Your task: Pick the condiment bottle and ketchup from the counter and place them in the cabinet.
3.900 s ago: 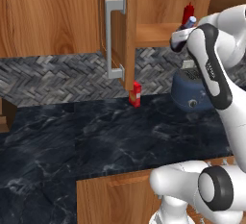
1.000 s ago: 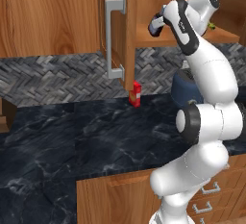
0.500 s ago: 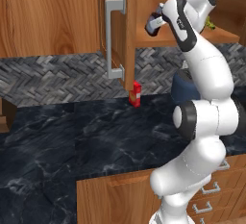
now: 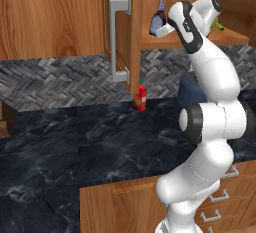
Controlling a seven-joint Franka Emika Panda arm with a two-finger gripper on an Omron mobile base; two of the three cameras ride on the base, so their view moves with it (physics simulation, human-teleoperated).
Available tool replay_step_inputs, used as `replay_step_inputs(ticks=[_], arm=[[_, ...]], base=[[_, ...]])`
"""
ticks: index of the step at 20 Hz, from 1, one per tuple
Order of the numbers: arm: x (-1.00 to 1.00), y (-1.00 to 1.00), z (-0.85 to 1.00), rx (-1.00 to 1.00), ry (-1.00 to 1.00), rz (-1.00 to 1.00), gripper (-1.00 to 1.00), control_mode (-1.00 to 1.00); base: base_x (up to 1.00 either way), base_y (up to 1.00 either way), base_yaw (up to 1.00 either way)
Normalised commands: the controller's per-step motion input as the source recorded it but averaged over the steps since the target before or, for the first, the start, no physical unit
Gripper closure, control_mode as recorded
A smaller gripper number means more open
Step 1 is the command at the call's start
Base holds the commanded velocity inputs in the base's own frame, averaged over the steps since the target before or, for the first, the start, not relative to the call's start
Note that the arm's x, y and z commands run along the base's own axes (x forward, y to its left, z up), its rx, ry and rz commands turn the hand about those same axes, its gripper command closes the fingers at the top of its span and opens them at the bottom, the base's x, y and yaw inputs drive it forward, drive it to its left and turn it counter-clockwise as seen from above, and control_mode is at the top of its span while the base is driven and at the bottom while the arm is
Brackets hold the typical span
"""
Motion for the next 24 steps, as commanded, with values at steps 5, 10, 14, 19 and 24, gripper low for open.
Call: replay_step_inputs(ticks=[5, 10, 14, 19, 24], arm=[[-0.37, 0.0, 0.08, -0.09, -0.04, 0.01, -1.0, -1.0], [-0.8, 0.0, 0.18, -0.07, -0.08, 0.0, -1.0, -1.0], [-0.93, 0.0, 0.02, -0.02, -0.03, 0.0, -1.0, -1.0], [-0.87, 0.0, -0.33, 0.0, 0.0, -0.07, -1.0, -1.0], [-0.69, 0.0, -0.68, 0.0, 0.04, -0.19, -1.0, -1.0]], base=[[0.0, 0.0, 0.0], [0.0, 0.0, 0.0], [0.0, 0.0, 0.0], [0.0, 0.0, 0.0], [0.0, 0.0, 0.0]])
